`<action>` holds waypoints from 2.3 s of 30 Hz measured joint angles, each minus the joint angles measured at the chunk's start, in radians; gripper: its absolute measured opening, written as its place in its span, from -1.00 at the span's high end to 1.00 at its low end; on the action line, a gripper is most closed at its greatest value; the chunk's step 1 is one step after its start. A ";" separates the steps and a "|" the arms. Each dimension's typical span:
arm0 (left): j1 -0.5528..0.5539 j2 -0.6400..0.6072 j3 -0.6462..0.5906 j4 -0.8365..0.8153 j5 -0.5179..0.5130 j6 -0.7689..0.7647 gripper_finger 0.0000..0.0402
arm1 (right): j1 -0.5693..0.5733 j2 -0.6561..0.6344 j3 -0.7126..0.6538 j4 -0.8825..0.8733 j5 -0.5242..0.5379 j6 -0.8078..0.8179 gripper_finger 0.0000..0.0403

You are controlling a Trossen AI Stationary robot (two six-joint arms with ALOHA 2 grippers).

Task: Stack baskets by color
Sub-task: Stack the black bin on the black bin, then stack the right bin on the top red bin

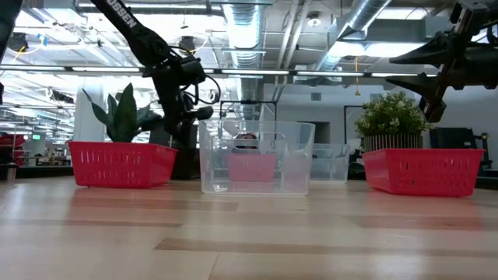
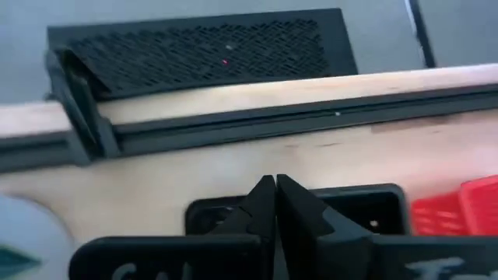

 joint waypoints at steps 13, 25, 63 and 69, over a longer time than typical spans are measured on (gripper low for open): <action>-0.030 -0.081 0.000 0.017 0.326 -0.154 1.00 | 0.000 0.000 0.000 0.000 0.000 0.000 0.16; -0.040 -0.292 0.000 0.037 0.484 -0.203 1.00 | 0.000 0.000 0.000 0.001 0.027 0.141 0.16; -0.138 -0.456 0.000 0.397 0.598 -0.217 0.37 | 0.002 0.751 0.749 -0.987 -0.087 0.686 0.59; -0.138 -0.455 0.000 0.388 0.598 -0.217 0.33 | 0.042 0.927 0.788 -1.126 -0.102 0.763 0.62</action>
